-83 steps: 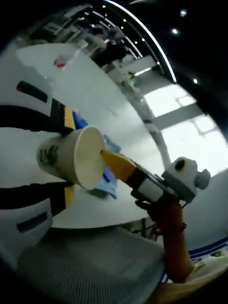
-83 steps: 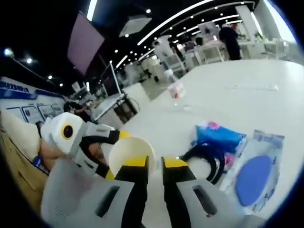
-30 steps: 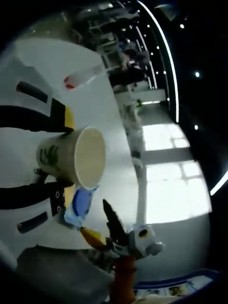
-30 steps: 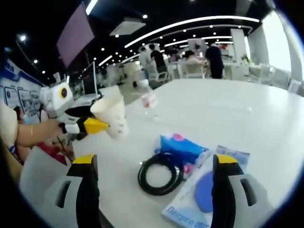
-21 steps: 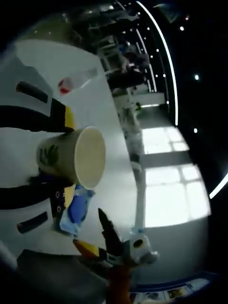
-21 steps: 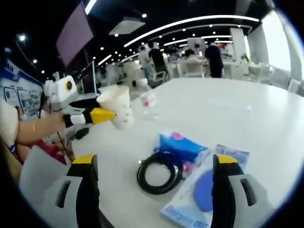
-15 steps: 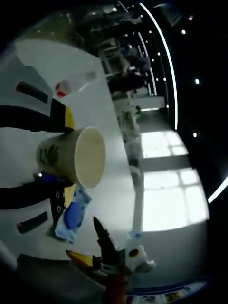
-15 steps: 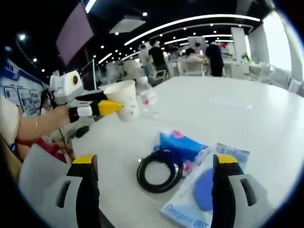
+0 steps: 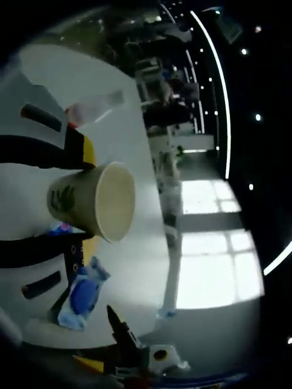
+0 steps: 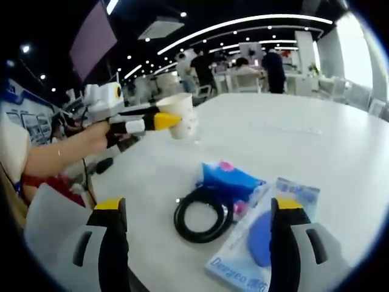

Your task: Arrange the tabletop items into an orderly group along one side of the table until the central work area is clear of visible clutter.

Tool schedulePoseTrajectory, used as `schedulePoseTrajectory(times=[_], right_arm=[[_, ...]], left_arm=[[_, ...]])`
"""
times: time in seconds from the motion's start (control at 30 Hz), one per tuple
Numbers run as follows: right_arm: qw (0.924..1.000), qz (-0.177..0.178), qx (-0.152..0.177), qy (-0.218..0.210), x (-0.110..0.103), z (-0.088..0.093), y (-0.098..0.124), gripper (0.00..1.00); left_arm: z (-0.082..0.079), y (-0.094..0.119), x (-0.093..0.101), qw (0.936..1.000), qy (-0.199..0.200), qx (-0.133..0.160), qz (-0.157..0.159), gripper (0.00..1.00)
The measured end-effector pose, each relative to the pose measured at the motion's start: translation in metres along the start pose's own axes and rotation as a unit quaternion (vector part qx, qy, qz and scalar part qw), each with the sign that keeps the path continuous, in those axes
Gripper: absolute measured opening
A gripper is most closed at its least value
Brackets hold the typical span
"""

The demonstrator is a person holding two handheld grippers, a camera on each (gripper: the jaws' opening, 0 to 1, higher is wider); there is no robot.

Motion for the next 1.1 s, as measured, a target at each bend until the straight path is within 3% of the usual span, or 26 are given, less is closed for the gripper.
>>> schedulePoseTrajectory(times=[0.63, 1.1], right_arm=[[0.9996, -0.01, -0.026, -0.002, -0.003, 0.009, -0.004, 0.97], [0.9992, -0.004, -0.039, -0.006, 0.0, 0.013, -0.005, 0.95]], left_arm=[[0.021, -0.055, -0.037, 0.9989, 0.014, -0.012, -0.044, 0.38], [0.047, -0.074, -0.053, 0.9951, 0.045, -0.025, -0.084, 0.38]])
Point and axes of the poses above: the point that each gripper's makers call its tool centre point, and the gripper's own axes: y roughly backward along the fingers, x roughly to its right, z roughly out of its underside, the point moved 9 cm from there along y, roughly backward along the fingers, and after that the axes turned 11 degrees about z, right-handed, at the moved point
